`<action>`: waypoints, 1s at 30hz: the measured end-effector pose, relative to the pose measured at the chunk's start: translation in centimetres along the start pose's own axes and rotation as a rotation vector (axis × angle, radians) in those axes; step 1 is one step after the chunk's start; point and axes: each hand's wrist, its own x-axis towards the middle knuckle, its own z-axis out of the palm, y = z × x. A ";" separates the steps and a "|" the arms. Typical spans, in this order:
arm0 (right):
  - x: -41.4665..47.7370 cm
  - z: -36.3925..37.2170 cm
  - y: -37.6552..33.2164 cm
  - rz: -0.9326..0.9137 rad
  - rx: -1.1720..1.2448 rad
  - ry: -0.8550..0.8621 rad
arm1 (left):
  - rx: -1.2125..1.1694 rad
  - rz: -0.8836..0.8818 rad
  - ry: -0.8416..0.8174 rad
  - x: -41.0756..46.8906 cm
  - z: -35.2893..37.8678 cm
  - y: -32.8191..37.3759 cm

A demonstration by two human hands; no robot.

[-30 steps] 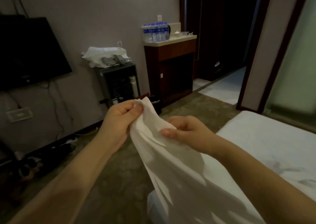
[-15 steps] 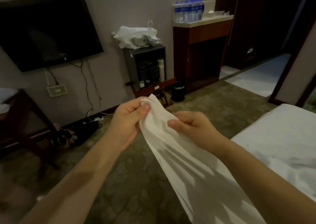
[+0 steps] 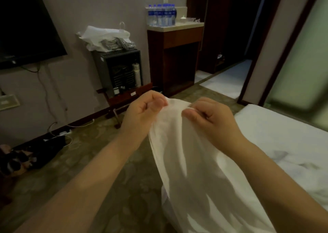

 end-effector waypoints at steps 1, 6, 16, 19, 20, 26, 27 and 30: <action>-0.2 -0.7 0.4 0.010 -0.002 0.013 | -0.025 -0.008 -0.041 0.1 0.5 -0.2; -1.5 -3.4 1.6 -0.021 -0.086 0.013 | -0.195 -0.170 -0.157 0.4 3.0 -0.9; -3.0 -3.4 3.1 0.015 -0.237 0.063 | -0.215 -0.293 -0.048 0.1 5.3 -0.4; -3.1 -2.8 3.1 0.019 -0.233 0.078 | -0.093 -0.205 0.086 0.8 5.6 -0.9; -3.2 -2.7 3.1 0.009 -0.213 0.084 | -0.091 -0.186 0.103 1.1 5.8 -1.0; -4.5 -2.3 4.7 0.361 0.255 -0.149 | -0.163 -0.124 0.020 2.9 5.8 -2.2; -4.7 -2.3 5.1 0.428 0.335 -0.181 | -0.196 -0.131 0.008 3.1 5.5 -2.4; -4.7 -1.8 6.0 0.520 0.460 -0.156 | -0.221 -0.160 0.004 3.5 4.9 -2.9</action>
